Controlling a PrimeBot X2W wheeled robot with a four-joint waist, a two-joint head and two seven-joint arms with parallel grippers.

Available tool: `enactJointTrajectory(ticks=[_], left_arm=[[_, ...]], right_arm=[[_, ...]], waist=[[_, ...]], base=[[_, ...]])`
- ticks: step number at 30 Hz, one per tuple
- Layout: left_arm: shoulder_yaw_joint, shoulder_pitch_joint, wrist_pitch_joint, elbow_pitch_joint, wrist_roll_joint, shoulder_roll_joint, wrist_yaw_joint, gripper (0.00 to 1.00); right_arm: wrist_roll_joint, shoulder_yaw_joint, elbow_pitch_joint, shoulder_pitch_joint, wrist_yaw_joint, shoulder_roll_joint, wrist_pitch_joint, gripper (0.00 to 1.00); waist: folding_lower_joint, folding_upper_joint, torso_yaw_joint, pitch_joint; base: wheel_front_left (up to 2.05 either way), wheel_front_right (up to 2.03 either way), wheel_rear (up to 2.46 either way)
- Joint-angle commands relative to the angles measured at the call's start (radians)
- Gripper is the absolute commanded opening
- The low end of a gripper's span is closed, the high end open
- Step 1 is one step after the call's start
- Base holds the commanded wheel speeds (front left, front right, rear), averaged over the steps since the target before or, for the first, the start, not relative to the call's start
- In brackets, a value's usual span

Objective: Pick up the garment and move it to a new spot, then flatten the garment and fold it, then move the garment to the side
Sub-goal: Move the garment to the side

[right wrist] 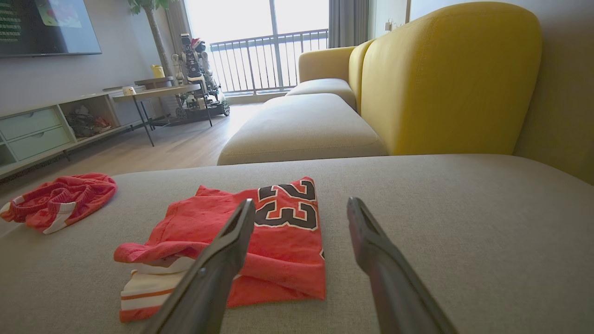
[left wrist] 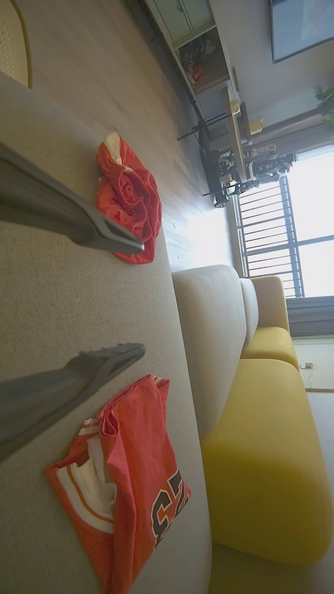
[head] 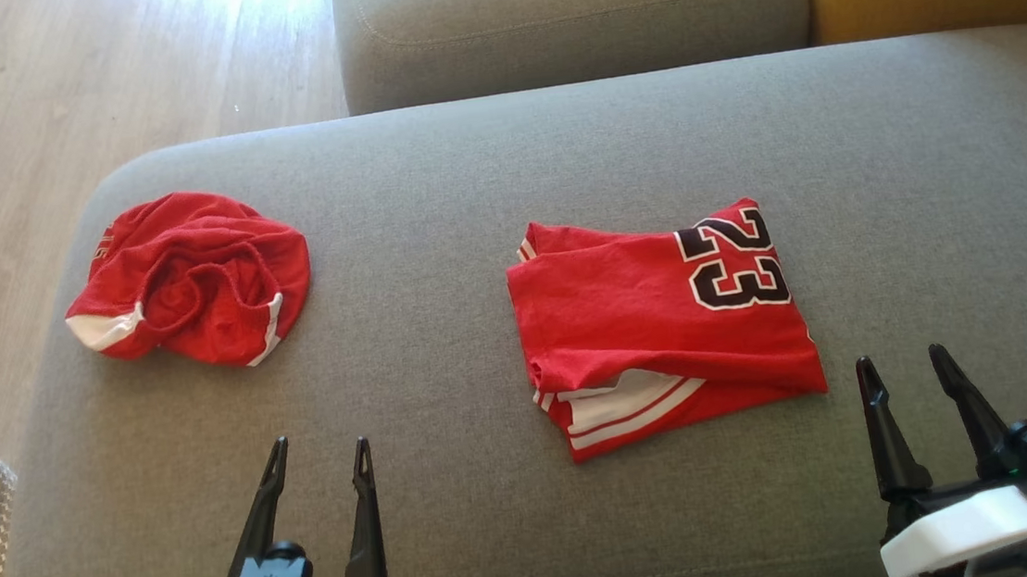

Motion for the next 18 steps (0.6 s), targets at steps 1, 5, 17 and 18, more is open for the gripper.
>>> enactJointTrajectory(ticks=[1, 5, 17, 18], left_arm=[[0.040, -0.029, -0.012, -0.027, 0.007, -0.009, -0.003, 1.00], [0.047, -0.027, -0.012, -0.027, 0.006, -0.013, -0.003, 1.00], [0.055, -0.028, -0.012, -0.006, -0.005, -0.036, -0.025, 1.00], [0.053, -0.031, -0.012, -0.004, -0.004, -0.038, -0.030, 1.00]], right_arm=[[0.001, 0.020, -0.029, -0.009, 0.000, -0.011, -0.009, 1.00], [0.000, 0.024, -0.024, -0.016, 0.000, -0.011, -0.009, 1.00], [0.094, 0.071, 0.349, -0.215, 0.000, -0.011, -0.009, 1.00], [0.110, 0.047, 0.393, -0.253, 0.000, -0.011, -0.009, 1.00]], waist=[[0.0000, 0.0000, 0.003, -0.001], [0.0000, 0.0000, 0.014, 0.001], [0.0000, 0.0000, 0.066, 0.026], [0.0000, 0.0000, 0.074, 0.029]], base=[[0.00, 0.00, 0.00], [0.00, 0.00, 0.00], [0.00, 0.00, 0.00], [0.00, 0.00, 0.00]])
